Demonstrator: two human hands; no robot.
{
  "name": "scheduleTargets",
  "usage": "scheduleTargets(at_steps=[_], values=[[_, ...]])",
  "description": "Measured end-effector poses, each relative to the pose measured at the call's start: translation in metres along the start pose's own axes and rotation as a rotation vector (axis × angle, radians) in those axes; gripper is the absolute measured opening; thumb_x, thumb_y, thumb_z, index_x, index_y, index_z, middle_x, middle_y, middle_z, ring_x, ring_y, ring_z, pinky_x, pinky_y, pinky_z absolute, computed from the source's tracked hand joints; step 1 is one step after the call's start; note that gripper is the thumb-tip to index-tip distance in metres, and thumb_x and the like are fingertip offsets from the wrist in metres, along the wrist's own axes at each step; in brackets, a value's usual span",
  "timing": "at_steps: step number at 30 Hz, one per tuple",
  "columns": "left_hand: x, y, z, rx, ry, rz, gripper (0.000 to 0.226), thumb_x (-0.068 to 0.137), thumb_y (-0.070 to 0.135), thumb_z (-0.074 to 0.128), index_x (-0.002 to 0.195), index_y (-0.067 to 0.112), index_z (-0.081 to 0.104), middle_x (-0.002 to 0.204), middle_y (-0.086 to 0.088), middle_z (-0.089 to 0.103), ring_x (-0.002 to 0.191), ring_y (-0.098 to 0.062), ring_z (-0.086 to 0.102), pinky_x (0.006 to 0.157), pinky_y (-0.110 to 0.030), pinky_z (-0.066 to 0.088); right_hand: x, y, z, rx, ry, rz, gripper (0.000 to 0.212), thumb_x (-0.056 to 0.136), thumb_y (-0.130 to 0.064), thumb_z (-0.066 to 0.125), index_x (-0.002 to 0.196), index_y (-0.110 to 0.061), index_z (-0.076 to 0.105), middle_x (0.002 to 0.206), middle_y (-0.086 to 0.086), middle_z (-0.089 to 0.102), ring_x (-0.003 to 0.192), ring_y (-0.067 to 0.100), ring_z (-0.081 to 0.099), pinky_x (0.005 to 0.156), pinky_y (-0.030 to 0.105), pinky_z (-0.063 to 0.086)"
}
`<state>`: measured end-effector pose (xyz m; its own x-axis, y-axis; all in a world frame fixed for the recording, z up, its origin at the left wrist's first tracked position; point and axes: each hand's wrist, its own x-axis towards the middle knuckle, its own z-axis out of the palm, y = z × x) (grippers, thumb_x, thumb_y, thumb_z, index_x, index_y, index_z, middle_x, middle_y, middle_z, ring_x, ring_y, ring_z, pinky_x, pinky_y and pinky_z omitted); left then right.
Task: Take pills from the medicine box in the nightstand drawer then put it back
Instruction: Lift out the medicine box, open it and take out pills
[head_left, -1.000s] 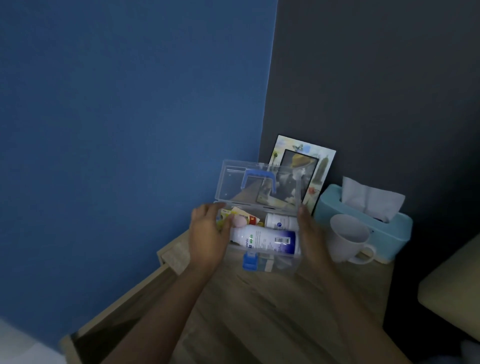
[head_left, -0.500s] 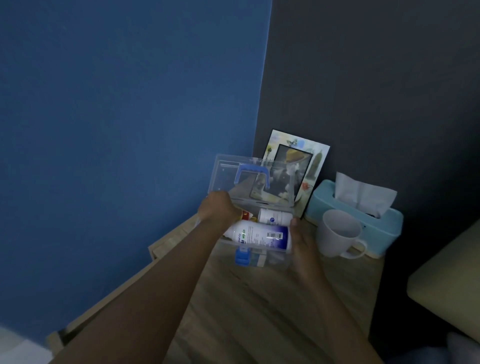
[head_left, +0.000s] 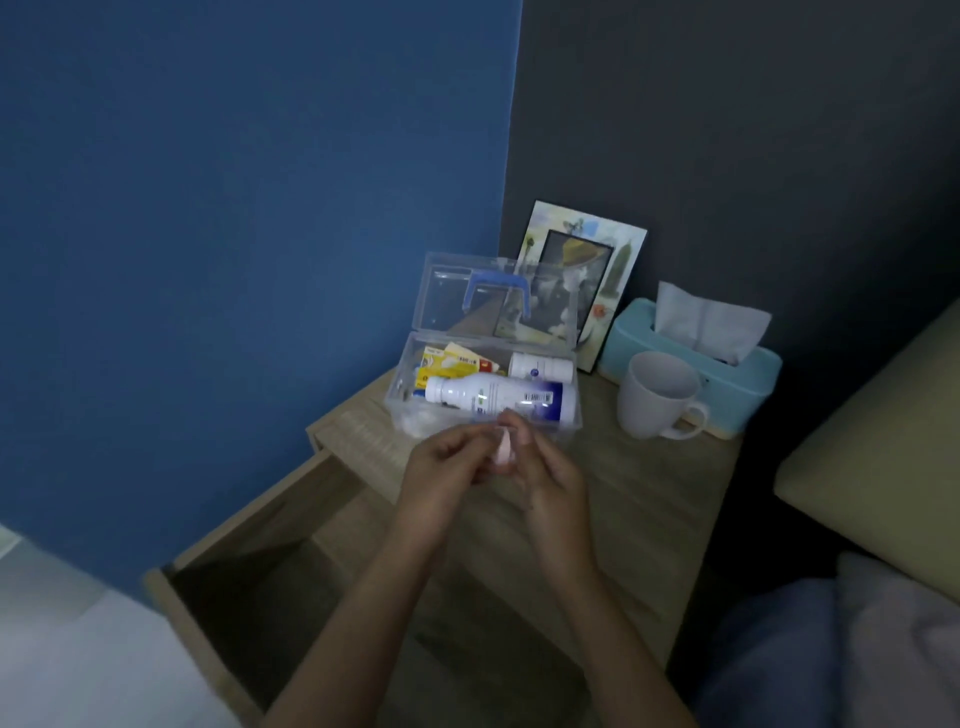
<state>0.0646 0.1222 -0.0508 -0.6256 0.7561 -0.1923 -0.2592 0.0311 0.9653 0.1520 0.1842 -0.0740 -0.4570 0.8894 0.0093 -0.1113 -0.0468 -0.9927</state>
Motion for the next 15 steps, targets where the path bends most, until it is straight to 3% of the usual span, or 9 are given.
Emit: scheduleTargets(at_steps=[3, 5, 8, 11, 13, 15], values=[[-0.023, -0.022, -0.001, -0.054, -0.049, -0.036, 0.027, 0.087, 0.015, 0.061, 0.11, 0.006, 0.071, 0.102, -0.011, 0.076, 0.095, -0.017, 0.072, 0.079, -0.019, 0.056, -0.025, 0.008, -0.006, 0.071, 0.028, 0.083, 0.028, 0.1, -0.018, 0.048, 0.118, -0.013, 0.068, 0.111, 0.003, 0.075, 0.107, 0.016, 0.069, 0.099, 0.034, 0.052], [-0.034, -0.033, 0.0, -0.083, -0.09, -0.021, 0.024, 0.088, 0.014, 0.061, 0.109, 0.009, 0.072, 0.096, -0.004, 0.078, 0.091, -0.01, 0.072, 0.073, -0.013, 0.054, -0.037, 0.012, -0.013, 0.091, 0.03, 0.124, 0.028, 0.1, -0.018, 0.047, 0.123, -0.014, 0.064, 0.113, 0.003, 0.073, 0.112, 0.018, 0.067, 0.104, 0.037, 0.049], [-0.045, -0.046, 0.008, 0.024, -0.056, 0.082, 0.018, 0.09, 0.011, 0.059, 0.097, 0.017, 0.074, 0.079, 0.005, 0.077, 0.08, -0.007, 0.072, 0.075, -0.019, 0.056, -0.054, 0.018, -0.021, 0.045, 0.039, 0.127, 0.028, 0.1, -0.017, 0.047, 0.124, -0.017, 0.062, 0.117, 0.003, 0.072, 0.114, 0.015, 0.066, 0.104, 0.033, 0.049], [-0.051, -0.056, 0.017, 0.223, -0.009, 0.188, 0.018, 0.091, 0.018, 0.059, 0.089, 0.03, 0.072, 0.082, 0.002, 0.074, 0.082, -0.019, 0.072, 0.082, -0.035, 0.057, -0.067, 0.025, -0.025, 0.04, 0.105, 0.107, 0.029, 0.101, -0.015, 0.045, 0.124, -0.013, 0.063, 0.116, 0.008, 0.072, 0.106, 0.01, 0.068, 0.09, 0.018, 0.052], [-0.054, -0.062, 0.02, 0.276, -0.008, 0.226, 0.016, 0.092, 0.022, 0.058, 0.093, 0.026, 0.073, 0.083, 0.001, 0.074, 0.081, -0.017, 0.072, 0.079, -0.034, 0.058, -0.072, 0.03, -0.027, -0.013, 0.127, 0.087, 0.032, 0.101, -0.016, 0.044, 0.125, -0.007, 0.064, 0.113, 0.005, 0.073, 0.098, -0.001, 0.069, 0.079, 0.007, 0.05], [-0.057, -0.067, 0.02, 0.335, -0.019, 0.231, 0.021, 0.093, 0.025, 0.055, 0.098, 0.017, 0.074, 0.082, 0.001, 0.075, 0.077, -0.01, 0.07, 0.075, -0.028, 0.057, -0.076, 0.035, -0.029, -0.054, 0.127, 0.078, 0.035, 0.101, -0.016, 0.044, 0.127, -0.002, 0.063, 0.118, 0.007, 0.071, 0.101, -0.001, 0.067, 0.077, 0.003, 0.048]])
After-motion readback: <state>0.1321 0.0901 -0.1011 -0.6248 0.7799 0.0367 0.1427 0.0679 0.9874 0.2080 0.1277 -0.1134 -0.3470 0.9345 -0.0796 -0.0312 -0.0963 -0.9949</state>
